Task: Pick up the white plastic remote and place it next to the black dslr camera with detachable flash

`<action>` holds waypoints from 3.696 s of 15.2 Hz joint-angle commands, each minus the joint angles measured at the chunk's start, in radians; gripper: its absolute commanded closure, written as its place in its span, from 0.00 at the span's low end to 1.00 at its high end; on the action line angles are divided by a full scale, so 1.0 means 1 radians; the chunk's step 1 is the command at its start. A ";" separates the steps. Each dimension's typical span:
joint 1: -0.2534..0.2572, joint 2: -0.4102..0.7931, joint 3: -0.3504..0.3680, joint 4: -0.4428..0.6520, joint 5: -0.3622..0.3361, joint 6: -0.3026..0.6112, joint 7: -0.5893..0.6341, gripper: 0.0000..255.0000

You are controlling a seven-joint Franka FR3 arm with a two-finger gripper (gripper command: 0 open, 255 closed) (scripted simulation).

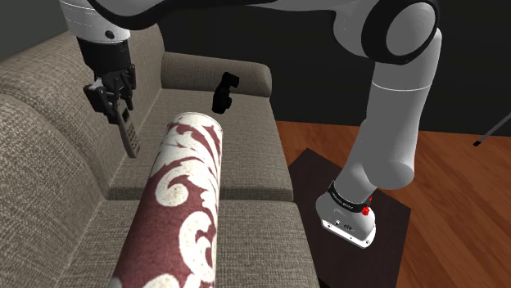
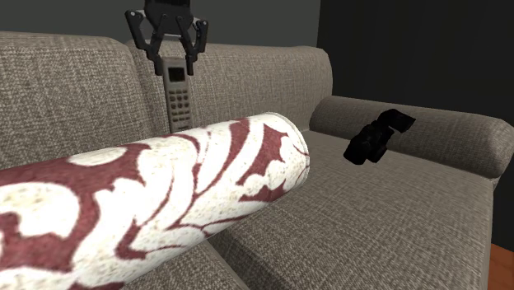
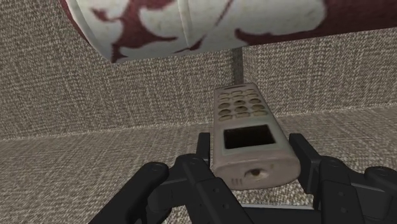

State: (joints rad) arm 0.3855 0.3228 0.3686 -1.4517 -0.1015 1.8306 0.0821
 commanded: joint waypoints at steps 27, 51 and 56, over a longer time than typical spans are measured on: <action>-0.186 -0.325 -0.088 -0.190 0.138 -0.121 -0.278 1.00; -0.424 -0.578 -0.440 -0.457 0.152 -0.138 -0.867 1.00; -0.448 -0.573 -0.479 -0.477 0.145 -0.117 -0.930 1.00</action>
State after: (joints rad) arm -0.0603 -0.2511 -0.1069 -1.9192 0.0445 1.7046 -0.8411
